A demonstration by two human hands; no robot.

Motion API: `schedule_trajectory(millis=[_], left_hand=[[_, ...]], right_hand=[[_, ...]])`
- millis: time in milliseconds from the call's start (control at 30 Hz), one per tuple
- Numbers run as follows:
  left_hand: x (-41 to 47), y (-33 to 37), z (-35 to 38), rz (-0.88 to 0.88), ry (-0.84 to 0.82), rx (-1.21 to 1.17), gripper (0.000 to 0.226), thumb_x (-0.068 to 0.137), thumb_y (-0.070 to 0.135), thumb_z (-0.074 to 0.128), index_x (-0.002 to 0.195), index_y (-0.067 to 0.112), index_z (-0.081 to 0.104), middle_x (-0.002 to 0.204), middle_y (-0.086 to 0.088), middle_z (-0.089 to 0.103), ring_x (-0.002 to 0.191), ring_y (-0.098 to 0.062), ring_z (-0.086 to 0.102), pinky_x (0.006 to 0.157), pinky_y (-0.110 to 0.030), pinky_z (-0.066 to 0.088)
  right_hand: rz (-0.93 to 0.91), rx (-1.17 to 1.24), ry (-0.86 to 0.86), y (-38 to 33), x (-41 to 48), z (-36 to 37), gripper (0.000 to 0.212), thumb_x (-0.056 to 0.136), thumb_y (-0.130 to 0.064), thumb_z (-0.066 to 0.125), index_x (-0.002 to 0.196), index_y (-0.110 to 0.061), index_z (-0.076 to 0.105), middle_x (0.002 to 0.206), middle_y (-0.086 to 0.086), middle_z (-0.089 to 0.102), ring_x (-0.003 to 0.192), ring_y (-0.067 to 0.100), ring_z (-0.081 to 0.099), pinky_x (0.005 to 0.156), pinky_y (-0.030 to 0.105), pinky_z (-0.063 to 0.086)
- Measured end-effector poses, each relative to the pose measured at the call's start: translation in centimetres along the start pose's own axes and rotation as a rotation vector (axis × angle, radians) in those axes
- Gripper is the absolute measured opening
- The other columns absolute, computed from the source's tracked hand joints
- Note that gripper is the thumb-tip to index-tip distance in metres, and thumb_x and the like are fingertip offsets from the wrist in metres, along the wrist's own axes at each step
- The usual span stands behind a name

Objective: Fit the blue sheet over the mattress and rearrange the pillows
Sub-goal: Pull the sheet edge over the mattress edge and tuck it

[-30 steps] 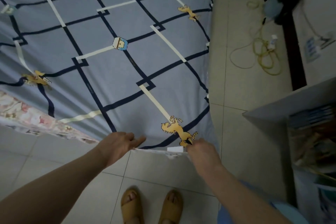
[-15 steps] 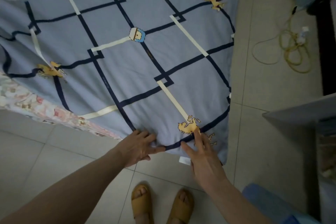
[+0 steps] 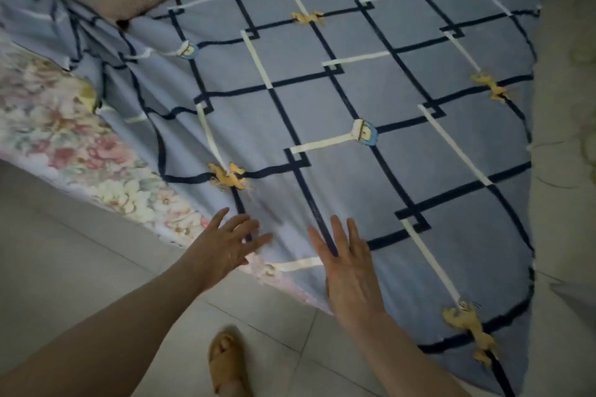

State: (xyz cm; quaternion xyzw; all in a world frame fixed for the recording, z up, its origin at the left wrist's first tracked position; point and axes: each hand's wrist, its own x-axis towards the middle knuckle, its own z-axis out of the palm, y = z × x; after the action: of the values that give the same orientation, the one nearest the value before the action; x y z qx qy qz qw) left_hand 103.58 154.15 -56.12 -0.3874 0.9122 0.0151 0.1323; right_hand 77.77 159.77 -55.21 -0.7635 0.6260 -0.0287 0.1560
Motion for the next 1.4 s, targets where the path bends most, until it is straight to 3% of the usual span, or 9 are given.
schedule_trajectory(millis=[133,233,367,500,700,867,1100,1233,1400], left_hand=[[-4.9,-8.5,0.7,-0.029,-0.038,-0.041,0.087,0.059,0.038,0.086,0.136,0.022,0.049,0.125,-0.014,0.06,0.117,-0.033,0.055,0.098,-0.053,0.04],[-6.7,-14.3,1.4,-0.044,-0.006,-0.075,0.079,0.056,0.032,0.089,0.127,0.018,0.059,0.118,-0.015,0.063,0.11,-0.034,0.059,0.094,-0.05,0.044],[-6.5,-18.1,2.6,0.002,0.065,-0.178,0.059,0.053,0.018,0.092,0.106,0.01,0.066,0.108,-0.017,0.065,0.097,-0.034,0.063,0.083,-0.042,0.053],[-4.9,-19.7,3.8,0.122,0.098,-0.27,0.049,0.058,0.018,0.089,0.102,0.011,0.067,0.107,-0.012,0.065,0.096,-0.029,0.062,0.082,-0.033,0.052],[-1.3,-21.4,7.3,0.229,0.19,-0.296,0.022,0.081,0.014,0.064,0.103,0.012,0.064,0.103,-0.009,0.065,0.09,-0.029,0.06,0.081,-0.039,0.048],[0.8,-23.2,8.3,0.228,0.232,-0.361,0.026,0.068,-0.004,0.068,0.091,0.008,0.065,0.089,-0.012,0.064,0.071,-0.029,0.056,0.061,-0.034,0.048],[2.8,-24.2,7.3,0.325,0.331,-0.318,0.026,0.071,-0.001,0.065,0.095,0.009,0.064,0.092,-0.01,0.062,0.078,-0.029,0.053,0.069,-0.033,0.038],[-1.0,-23.5,9.0,0.596,0.207,-0.265,0.028,0.066,0.005,0.072,0.089,0.015,0.06,0.089,-0.003,0.062,0.073,-0.022,0.053,0.065,-0.03,0.042],[-6.0,-23.6,9.9,0.655,0.1,-0.323,0.021,0.084,0.006,0.039,0.092,0.02,0.053,0.087,-0.001,0.058,0.071,-0.019,0.052,0.056,-0.03,0.047]], right_hand=[[0.019,-0.003,-0.033,-7.6,4.3,0.8,0.112,0.05,-0.006,0.087,0.146,-0.025,0.033,0.152,0.016,0.029,0.14,0.04,0.021,0.099,0.054,0.041],[-0.002,0.022,-0.035,-12.7,7.6,1.5,0.11,0.046,-0.012,0.091,0.143,-0.02,0.039,0.146,0.018,0.04,0.134,0.04,0.035,0.095,0.05,0.047],[-0.016,0.078,-0.037,-17.1,10.4,2.7,0.092,0.043,-0.019,0.094,0.127,-0.015,0.057,0.116,0.013,0.065,0.099,0.026,0.065,0.077,0.032,0.055],[-0.024,0.057,-0.046,-20.1,13.0,3.9,0.049,0.044,-0.014,0.09,0.088,-0.013,0.069,0.076,0.004,0.067,0.066,0.017,0.063,0.057,0.026,0.054],[0.116,-0.088,-0.095,-21.0,16.4,7.9,0.044,0.055,-0.016,0.084,0.096,-0.011,0.07,0.088,0.007,0.071,0.074,0.021,0.066,0.06,0.031,0.053],[0.136,-0.083,-0.023,-20.9,18.5,7.4,0.051,0.042,-0.012,0.084,0.089,-0.007,0.066,0.069,0.009,0.066,0.052,0.023,0.061,0.044,0.026,0.048],[0.181,-0.097,0.116,-20.4,17.7,7.6,0.032,0.042,0.006,0.079,0.068,-0.006,0.064,0.073,0.012,0.065,0.061,0.029,0.06,0.042,0.025,0.037],[0.067,0.05,0.097,-20.9,14.0,9.1,0.03,0.048,0.005,0.076,0.066,-0.012,0.058,0.065,0.006,0.056,0.056,0.024,0.054,0.044,0.022,0.031],[0.003,0.137,0.058,-23.4,12.5,10.0,0.031,0.044,0.006,0.079,0.062,-0.012,0.06,0.059,0.003,0.055,0.053,0.021,0.053,0.041,0.021,0.035]])
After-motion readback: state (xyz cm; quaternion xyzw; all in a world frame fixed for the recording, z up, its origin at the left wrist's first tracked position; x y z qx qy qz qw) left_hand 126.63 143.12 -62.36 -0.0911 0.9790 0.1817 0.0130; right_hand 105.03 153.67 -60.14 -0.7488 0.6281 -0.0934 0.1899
